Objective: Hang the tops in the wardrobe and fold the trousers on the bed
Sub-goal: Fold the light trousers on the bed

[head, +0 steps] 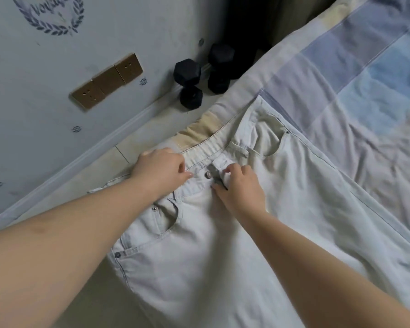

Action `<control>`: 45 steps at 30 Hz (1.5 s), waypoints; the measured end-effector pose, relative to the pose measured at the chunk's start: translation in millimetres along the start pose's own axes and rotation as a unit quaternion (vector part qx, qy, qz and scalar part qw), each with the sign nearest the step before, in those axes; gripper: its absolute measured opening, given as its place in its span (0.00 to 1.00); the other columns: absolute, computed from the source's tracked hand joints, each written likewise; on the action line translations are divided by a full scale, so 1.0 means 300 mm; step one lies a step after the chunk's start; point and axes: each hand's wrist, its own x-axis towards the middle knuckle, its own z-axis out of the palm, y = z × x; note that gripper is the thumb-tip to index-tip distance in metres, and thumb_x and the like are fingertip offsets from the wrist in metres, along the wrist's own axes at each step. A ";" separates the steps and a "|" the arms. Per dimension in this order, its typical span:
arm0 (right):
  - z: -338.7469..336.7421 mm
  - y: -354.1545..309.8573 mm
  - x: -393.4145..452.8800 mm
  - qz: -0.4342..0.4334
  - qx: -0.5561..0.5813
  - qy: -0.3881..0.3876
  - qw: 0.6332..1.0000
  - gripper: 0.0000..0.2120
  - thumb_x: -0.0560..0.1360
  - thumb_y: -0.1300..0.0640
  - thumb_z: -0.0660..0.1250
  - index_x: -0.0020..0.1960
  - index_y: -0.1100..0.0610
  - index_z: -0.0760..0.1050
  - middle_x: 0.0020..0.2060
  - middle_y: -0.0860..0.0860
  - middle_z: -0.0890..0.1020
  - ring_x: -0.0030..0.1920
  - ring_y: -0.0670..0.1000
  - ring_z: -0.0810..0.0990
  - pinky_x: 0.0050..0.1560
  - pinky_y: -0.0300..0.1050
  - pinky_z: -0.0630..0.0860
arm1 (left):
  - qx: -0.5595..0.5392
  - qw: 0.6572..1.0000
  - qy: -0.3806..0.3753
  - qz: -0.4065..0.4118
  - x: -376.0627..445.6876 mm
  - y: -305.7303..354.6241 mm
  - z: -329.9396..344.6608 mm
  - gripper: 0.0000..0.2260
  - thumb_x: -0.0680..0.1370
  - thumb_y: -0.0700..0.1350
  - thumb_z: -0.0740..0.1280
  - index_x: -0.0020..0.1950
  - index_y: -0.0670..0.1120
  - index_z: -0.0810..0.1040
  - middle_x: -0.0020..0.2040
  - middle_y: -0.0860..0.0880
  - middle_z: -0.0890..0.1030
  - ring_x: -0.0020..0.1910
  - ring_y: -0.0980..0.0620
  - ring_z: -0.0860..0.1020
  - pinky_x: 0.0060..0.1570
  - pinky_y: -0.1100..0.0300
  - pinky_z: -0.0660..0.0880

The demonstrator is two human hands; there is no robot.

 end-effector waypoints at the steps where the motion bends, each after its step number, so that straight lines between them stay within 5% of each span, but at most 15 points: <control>1: 0.006 -0.005 0.013 -0.003 0.000 0.018 1.000 0.17 0.75 0.46 0.65 0.58 0.54 0.70 0.55 0.53 0.73 0.57 0.56 0.72 0.47 0.47 0.70 | 0.017 1.000 -0.013 0.012 0.013 0.016 0.006 0.14 0.74 0.63 0.64 0.42 0.54 0.74 0.49 0.52 0.77 0.54 0.49 0.76 0.49 0.56 0.69; 5: 0.003 -0.004 0.039 0.023 0.088 0.043 0.995 0.07 0.77 0.51 0.60 0.45 0.54 0.68 0.45 0.51 0.75 0.45 0.53 0.73 0.38 0.45 0.63 | 0.052 0.994 -0.096 0.000 0.038 0.064 0.053 0.18 0.73 0.64 0.65 0.36 0.51 0.66 0.52 0.50 0.79 0.53 0.47 0.77 0.41 0.58 0.65; 9: -0.021 -0.001 0.019 0.052 0.181 0.063 0.980 0.07 0.77 0.52 0.61 0.44 0.53 0.67 0.42 0.51 0.75 0.40 0.50 0.72 0.37 0.44 0.59 | 0.000 0.988 -0.151 -0.014 0.057 0.079 0.057 0.17 0.73 0.59 0.67 0.35 0.49 0.66 0.48 0.48 0.79 0.51 0.46 0.77 0.42 0.58 0.67; 14: -0.057 -0.037 -0.002 0.034 0.301 0.116 0.946 0.03 0.77 0.52 0.61 0.47 0.52 0.69 0.45 0.48 0.76 0.44 0.38 0.74 0.39 0.32 0.65 | -0.204 0.977 0.000 -0.066 0.091 0.033 0.017 0.16 0.73 0.54 0.70 0.35 0.50 0.65 0.34 0.53 0.73 0.36 0.50 0.73 0.35 0.57 0.65; 16: -0.063 -0.065 0.004 0.017 0.302 0.119 0.946 0.03 0.78 0.53 0.61 0.47 0.52 0.69 0.45 0.48 0.76 0.42 0.40 0.74 0.41 0.35 0.65 | -0.217 0.972 0.037 -0.082 0.089 0.022 0.022 0.16 0.72 0.53 0.72 0.36 0.50 0.66 0.33 0.54 0.74 0.34 0.51 0.72 0.36 0.57 0.67; 21: -0.056 -0.106 0.020 -0.054 0.239 -0.127 0.961 0.18 0.78 0.55 0.62 0.66 0.60 0.70 0.58 0.54 0.71 0.61 0.52 0.71 0.52 0.35 0.61 | -0.311 0.934 0.101 -0.148 0.072 0.027 0.048 0.07 0.75 0.44 0.70 0.48 0.48 0.73 0.41 0.53 0.80 0.42 0.48 0.78 0.43 0.57 0.73; 25: -0.104 -0.035 -0.066 -0.033 0.300 -0.127 0.945 0.24 0.79 0.51 0.61 0.73 0.52 0.63 0.70 0.49 0.67 0.70 0.47 0.64 0.58 0.31 0.57 | -0.271 0.949 0.131 -0.096 0.031 0.076 0.032 0.06 0.76 0.41 0.67 0.51 0.48 0.76 0.49 0.51 0.79 0.45 0.50 0.77 0.49 0.56 0.73; 37: -0.308 0.930 -0.697 0.296 0.349 0.061 0.887 0.14 0.78 0.55 0.62 0.63 0.53 0.73 0.53 0.47 0.78 0.54 0.47 0.77 0.51 0.40 0.69 | -0.298 0.944 -0.119 0.084 -0.244 0.878 0.158 0.09 0.75 0.42 0.69 0.41 0.56 0.76 0.40 0.57 0.79 0.41 0.55 0.78 0.43 0.63 0.71; 45: -0.358 1.555 -1.312 0.445 0.343 0.126 0.818 0.16 0.78 0.55 0.62 0.66 0.55 0.71 0.55 0.51 0.78 0.54 0.49 0.75 0.54 0.42 0.68 | -0.246 0.922 -0.234 0.186 -0.535 1.581 0.419 0.04 0.76 0.41 0.69 0.45 0.50 0.77 0.40 0.55 0.78 0.40 0.53 0.76 0.45 0.61 0.71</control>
